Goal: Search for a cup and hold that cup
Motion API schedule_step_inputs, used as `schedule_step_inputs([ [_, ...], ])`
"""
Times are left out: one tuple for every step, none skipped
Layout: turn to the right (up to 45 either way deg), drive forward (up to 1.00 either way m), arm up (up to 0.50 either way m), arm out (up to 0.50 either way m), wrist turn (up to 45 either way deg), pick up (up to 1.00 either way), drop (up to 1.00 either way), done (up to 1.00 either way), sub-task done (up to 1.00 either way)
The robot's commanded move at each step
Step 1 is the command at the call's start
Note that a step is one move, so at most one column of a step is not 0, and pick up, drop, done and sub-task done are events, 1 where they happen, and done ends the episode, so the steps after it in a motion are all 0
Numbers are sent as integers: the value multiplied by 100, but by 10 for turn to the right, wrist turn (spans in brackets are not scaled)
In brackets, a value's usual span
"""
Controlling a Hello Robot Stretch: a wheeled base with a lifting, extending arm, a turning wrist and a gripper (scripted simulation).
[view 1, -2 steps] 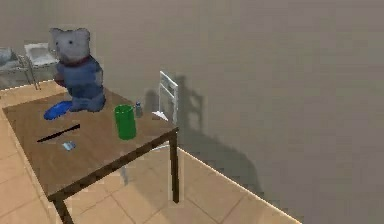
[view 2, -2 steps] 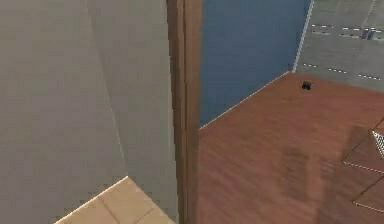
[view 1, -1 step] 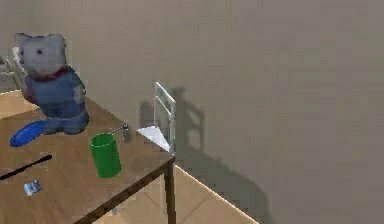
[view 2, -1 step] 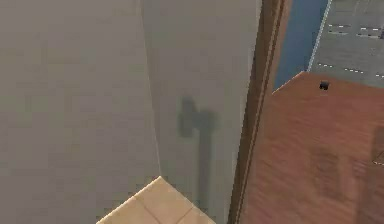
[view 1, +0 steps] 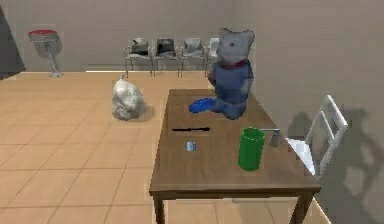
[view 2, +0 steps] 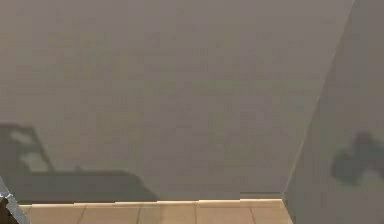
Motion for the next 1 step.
schedule_step_inputs([
  [-450,0,0,0,0,0,0,0,0],
])
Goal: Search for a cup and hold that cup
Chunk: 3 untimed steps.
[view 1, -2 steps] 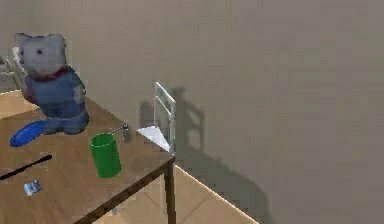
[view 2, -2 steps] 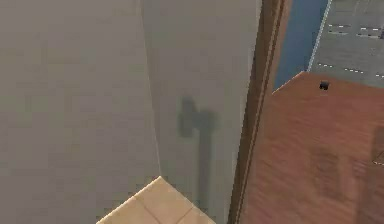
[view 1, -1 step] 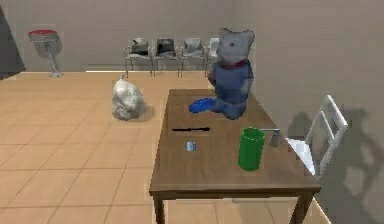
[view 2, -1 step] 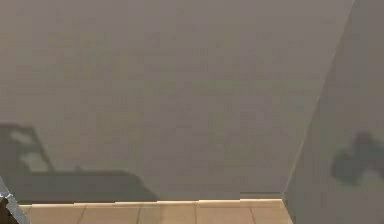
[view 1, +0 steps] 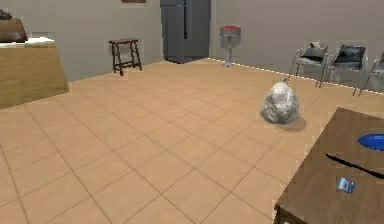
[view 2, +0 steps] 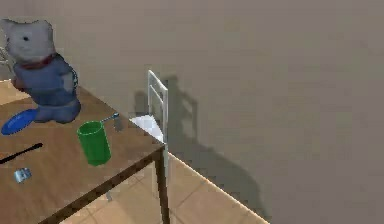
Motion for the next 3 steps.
schedule_step_inputs([
  [-240,0,0,0,0,0,0,0,0],
  [0,0,50,0,0,0,0,0,0],
  [0,0,32,0,0,0,0,0,0],
])
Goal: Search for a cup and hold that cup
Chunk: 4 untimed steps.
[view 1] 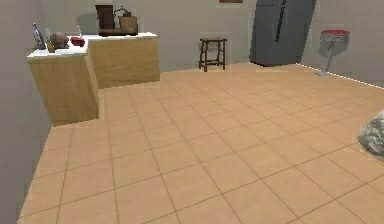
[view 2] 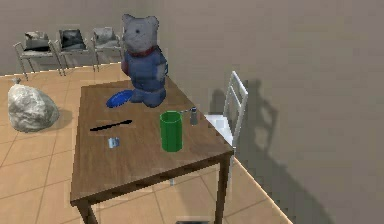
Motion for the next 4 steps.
schedule_step_inputs([
  [0,0,0,50,0,0,0,0,0],
  [0,0,0,0,450,0,0,0,0],
  [0,0,0,0,450,0,0,0,0],
  [0,0,0,0,450,0,0,0,0],
])
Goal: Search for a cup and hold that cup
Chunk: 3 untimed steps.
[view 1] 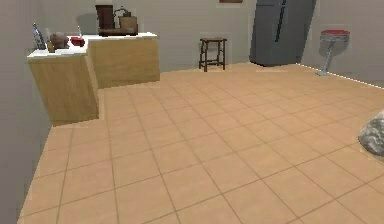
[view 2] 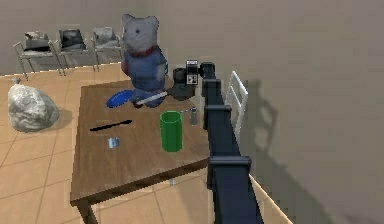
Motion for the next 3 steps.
schedule_step_inputs([
  [0,0,0,0,300,0,0,0,0],
  [0,0,-30,0,0,0,0,0,0],
  [0,0,0,0,0,100,0,0,0],
])
